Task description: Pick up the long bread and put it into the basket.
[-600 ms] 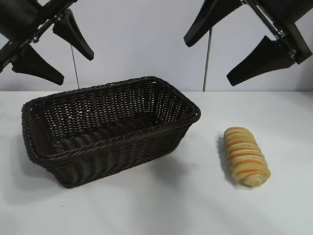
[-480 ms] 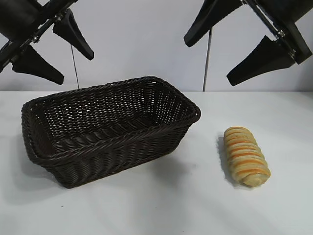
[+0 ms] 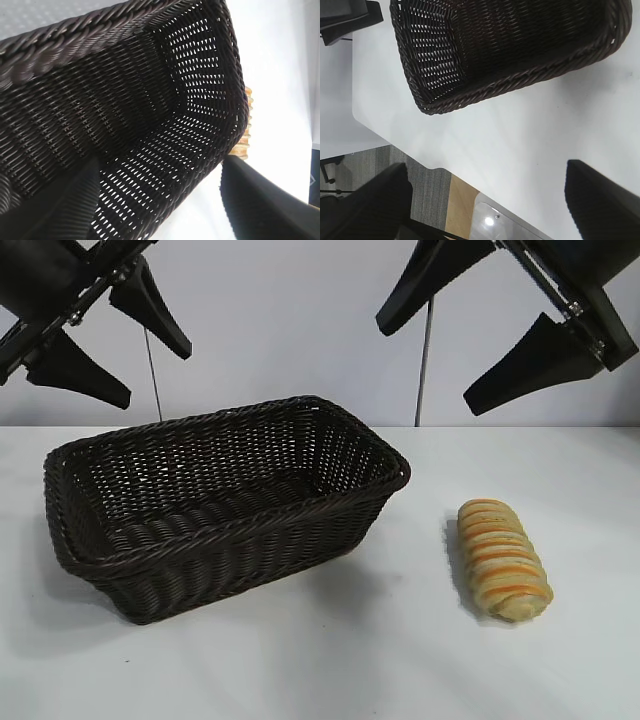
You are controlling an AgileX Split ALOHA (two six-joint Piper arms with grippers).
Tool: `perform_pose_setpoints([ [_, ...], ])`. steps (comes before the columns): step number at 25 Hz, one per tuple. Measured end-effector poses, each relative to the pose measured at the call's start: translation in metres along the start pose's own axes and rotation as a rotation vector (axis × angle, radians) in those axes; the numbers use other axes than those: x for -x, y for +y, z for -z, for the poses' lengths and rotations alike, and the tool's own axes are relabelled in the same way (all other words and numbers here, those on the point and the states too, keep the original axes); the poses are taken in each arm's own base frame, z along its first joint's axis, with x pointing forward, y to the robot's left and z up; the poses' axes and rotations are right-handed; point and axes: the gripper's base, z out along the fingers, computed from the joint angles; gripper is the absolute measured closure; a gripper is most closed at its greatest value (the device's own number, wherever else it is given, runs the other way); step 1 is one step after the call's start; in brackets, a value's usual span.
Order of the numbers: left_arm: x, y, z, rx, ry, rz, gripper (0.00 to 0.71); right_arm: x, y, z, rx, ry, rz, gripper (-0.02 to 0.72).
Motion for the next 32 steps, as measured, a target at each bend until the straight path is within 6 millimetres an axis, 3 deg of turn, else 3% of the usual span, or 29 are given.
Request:
perform_pose_setpoints([
  [11,0.0,0.0,0.0,-0.004,-0.001,-0.009,0.212,0.0,0.001,-0.001,0.004,0.002,0.002,0.118],
  [15,-0.001,0.009,0.007,-0.008,0.05,0.018,0.212,0.0,0.001,-0.001,0.004,0.002,0.002,0.118],
  [21,0.002,0.03,0.036,0.055,0.155,0.012,0.212,0.0,0.001,-0.001,0.004,0.002,0.005,0.118],
  [26,0.006,0.036,0.076,0.308,0.142,-0.02,0.212,0.0,0.001,-0.001,0.003,0.001,0.005,0.118],
  [29,0.005,0.044,0.082,0.424,0.147,0.003,0.212,0.0,0.001,-0.001,0.002,-0.003,0.005,0.118],
  [32,0.005,0.045,0.082,0.428,0.14,0.019,0.212,0.0,0.001,-0.001,0.002,-0.006,0.005,0.118],
])
